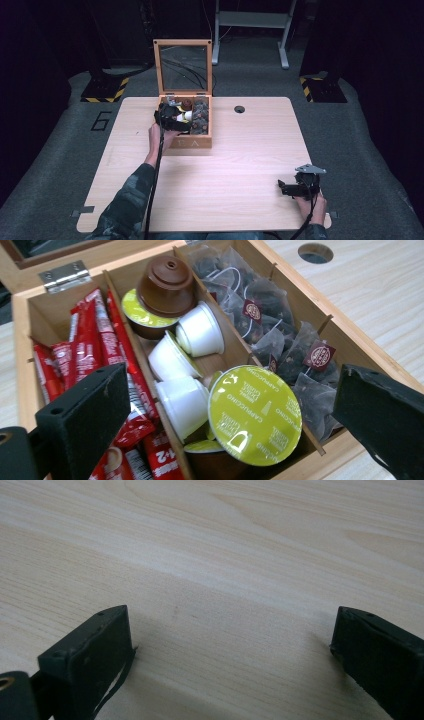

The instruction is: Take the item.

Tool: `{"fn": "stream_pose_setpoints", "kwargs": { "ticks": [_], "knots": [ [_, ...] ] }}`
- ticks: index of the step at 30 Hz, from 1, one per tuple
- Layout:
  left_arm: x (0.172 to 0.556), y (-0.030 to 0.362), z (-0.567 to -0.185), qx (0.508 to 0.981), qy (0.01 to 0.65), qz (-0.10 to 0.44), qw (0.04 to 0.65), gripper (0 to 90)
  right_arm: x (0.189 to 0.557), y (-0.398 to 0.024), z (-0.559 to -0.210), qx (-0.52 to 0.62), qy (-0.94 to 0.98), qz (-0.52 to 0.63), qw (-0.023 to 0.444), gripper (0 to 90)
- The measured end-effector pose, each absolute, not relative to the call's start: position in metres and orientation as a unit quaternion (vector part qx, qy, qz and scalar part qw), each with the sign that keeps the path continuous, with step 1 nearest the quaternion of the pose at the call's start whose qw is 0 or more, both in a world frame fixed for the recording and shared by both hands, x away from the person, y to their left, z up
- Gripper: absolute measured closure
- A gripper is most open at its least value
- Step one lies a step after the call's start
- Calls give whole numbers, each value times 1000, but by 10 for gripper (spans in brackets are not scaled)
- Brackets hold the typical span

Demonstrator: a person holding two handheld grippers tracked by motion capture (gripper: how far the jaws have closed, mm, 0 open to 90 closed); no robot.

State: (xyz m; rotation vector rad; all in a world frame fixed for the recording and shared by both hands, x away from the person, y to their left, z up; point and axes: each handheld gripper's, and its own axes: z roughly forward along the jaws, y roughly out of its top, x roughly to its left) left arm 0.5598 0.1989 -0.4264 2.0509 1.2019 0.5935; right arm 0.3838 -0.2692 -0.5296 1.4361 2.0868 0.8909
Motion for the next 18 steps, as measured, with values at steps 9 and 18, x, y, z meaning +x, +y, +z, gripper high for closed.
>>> {"fn": "stream_pose_setpoints", "kwargs": {
  "ticks": [9,18],
  "knots": [
    [567,189,-433,794,458,223,333,151,384,-269,-529,521,758,323,224,28],
    [567,189,-444,799,461,216,319,202,384,-269,-530,520,757,325,226,29]
  ]
}}
